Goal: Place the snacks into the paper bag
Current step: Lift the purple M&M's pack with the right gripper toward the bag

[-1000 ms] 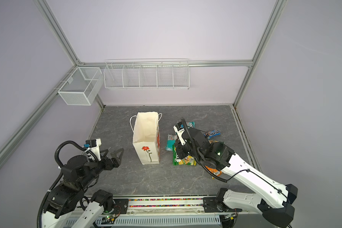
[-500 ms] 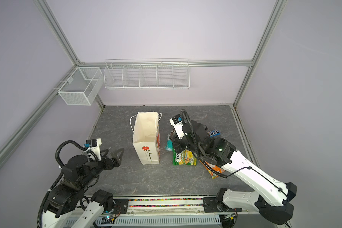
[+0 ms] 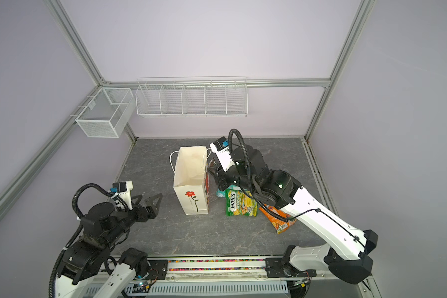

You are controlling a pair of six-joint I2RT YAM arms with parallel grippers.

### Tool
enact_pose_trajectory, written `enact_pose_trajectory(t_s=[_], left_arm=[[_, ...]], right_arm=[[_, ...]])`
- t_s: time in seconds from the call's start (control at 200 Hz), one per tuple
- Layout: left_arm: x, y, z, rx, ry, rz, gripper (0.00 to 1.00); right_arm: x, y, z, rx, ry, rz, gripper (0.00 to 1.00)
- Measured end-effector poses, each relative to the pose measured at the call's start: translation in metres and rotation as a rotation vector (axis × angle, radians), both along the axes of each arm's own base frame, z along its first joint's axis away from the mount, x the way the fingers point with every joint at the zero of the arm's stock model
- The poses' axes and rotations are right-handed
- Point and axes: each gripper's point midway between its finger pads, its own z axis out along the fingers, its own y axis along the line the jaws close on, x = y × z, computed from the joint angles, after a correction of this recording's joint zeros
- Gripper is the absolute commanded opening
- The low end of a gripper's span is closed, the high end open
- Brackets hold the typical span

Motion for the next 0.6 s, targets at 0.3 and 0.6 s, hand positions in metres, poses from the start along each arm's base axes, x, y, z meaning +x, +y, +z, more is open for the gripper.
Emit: enact_pose_trajectory(t_s=[0.3, 0.6], left_arm=[[0.0, 0.0, 0.0, 0.001, 0.0, 0.0, 0.99], [0.0, 0.0, 0.0, 0.001, 0.0, 0.0, 0.99]], right_arm=[[0.004, 0.02, 0.021, 0.057, -0.022, 0.043, 0.23], [0.013, 0.043, 0.028, 0.073, -0.018, 0.077, 0.23]])
